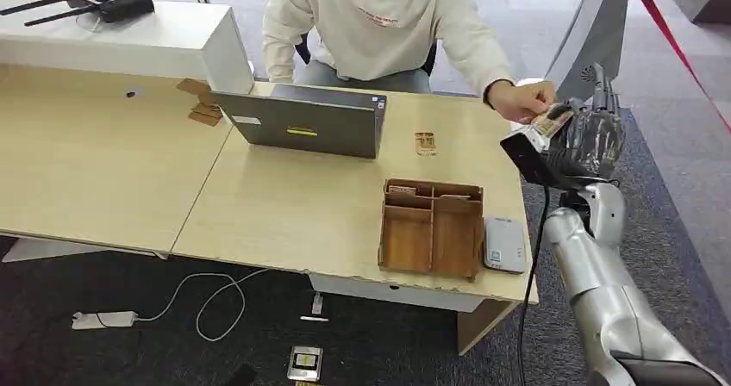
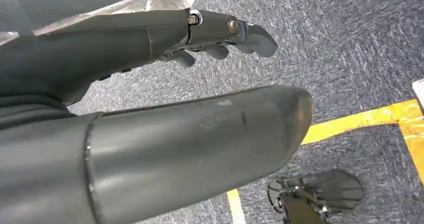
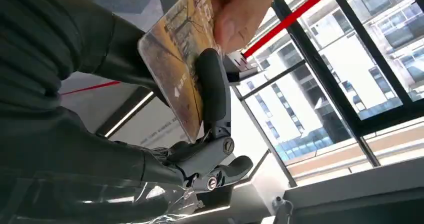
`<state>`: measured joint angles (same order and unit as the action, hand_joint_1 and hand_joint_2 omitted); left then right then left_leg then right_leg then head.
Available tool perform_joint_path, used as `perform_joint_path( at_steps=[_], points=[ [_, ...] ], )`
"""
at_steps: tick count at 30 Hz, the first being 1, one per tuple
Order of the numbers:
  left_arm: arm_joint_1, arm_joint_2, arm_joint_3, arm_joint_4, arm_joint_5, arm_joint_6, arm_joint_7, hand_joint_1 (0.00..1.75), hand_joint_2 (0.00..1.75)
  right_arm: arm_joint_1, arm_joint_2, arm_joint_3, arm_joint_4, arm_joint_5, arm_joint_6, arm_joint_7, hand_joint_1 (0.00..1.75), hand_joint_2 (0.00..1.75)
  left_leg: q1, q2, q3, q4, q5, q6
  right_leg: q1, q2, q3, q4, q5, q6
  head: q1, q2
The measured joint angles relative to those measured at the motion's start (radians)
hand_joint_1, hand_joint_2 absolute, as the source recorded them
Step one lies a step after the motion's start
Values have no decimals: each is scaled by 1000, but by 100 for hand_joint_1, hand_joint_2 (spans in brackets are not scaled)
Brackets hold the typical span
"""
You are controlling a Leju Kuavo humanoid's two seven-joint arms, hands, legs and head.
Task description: Pass the card to the sensor for recognition and then transmit it.
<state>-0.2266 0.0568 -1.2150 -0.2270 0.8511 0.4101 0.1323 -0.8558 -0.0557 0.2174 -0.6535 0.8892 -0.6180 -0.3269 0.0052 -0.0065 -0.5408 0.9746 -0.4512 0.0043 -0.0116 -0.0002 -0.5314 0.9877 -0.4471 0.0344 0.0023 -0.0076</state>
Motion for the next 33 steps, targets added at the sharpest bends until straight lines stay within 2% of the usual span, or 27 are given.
perform_joint_path(
  at_steps=[8, 14, 18, 22, 28, 33],
  points=[
    [0, 0, 0, 0, 0, 0, 4, 0, 0, -2, 3, 0, 1, -30, 3, 0, 175, 175, 0, 0, 0, 0, 0, 0, 0, 0, 0, 0, 0, 0, 0, 0],
    [4, 0, 1, 0, 13, 2, -1, 0, 0, -3, -7, -2, 3, -128, 32, 0, 175, 175, 0, 0, 0, 0, 0, 0, 0, 0, 0, 0, 0, 0, 0, 0],
    [14, 0, 3, 0, 23, 3, -9, 0, 0, 11, -39, -12, -6, -246, 129, 9, 175, 175, 0, 0, 0, 0, 0, 0, 0, 0, 0, -1, 0, 0, 0, 0],
    [22, 0, 4, 0, 32, 3, -8, 0, 0, 41, -86, -22, -17, -298, 219, 20, 175, 175, -1, 0, 0, 0, 0, 0, -1, 0, -1, -1, 0, 0, 0, 0],
    [28, 0, 10, 0, 52, 3, -3, 0, 0, 90, -154, -27, -30, -322, 350, 62, 175, 175, -1, 0, 0, 0, -1, 1, -1, 0, -1, -1, 0, 0, 0, 0],
    [33, 0, 24, 0, 63, 3, 2, 0, 0, 122, -189, -27, -32, -328, 406, 89, 175, 175, -1, 0, 0, 0, -1, 1, -1, 0, -1, -1, 0, 0, 0, 0]
  ],
)
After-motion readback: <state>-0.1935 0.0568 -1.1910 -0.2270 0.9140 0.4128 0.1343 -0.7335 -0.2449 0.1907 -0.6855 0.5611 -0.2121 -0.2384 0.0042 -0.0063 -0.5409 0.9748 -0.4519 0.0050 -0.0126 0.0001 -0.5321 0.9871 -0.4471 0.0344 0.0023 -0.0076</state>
